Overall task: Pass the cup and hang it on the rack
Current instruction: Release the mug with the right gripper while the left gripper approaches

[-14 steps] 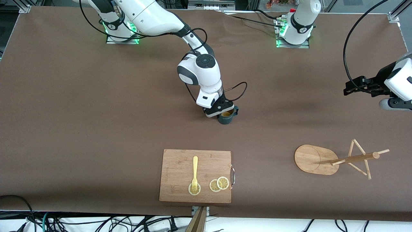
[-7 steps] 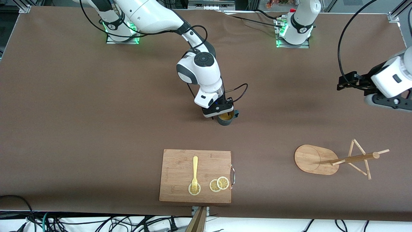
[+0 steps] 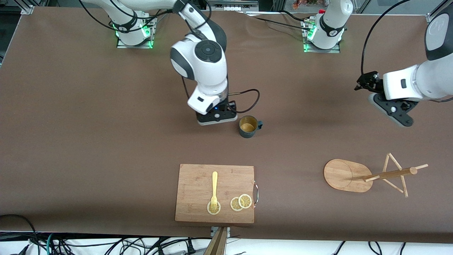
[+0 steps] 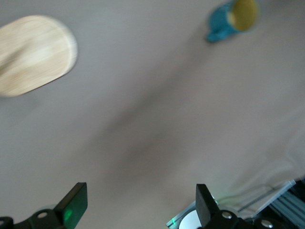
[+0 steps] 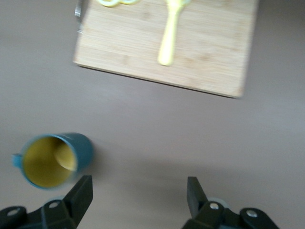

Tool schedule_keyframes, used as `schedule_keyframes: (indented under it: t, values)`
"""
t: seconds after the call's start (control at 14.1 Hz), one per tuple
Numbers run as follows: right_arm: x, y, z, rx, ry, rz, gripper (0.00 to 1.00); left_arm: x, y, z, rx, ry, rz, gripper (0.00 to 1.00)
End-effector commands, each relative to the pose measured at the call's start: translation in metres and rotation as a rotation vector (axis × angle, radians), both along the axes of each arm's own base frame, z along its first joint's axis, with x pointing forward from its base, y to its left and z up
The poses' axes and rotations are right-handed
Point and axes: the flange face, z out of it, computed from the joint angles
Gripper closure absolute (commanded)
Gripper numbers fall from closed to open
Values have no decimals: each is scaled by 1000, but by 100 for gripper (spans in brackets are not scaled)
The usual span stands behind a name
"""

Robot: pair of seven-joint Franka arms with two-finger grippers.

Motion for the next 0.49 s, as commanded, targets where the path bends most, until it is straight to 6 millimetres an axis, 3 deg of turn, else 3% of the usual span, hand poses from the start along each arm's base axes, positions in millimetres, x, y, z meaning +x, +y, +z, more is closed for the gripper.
schedule_keyframes:
  t: [0.0,0.14,0.42]
  values:
    - [14,-69,49,-64,70,28,11,-12,-13,-33,-171,28,-109,0]
    - [26,-129,87,-90,129,44,8,-16,-29,-57,-252,22,-176,0]
    - [57,-274,129,-30,250,54,8,-28,-64,-112,-355,-47,-346,0]
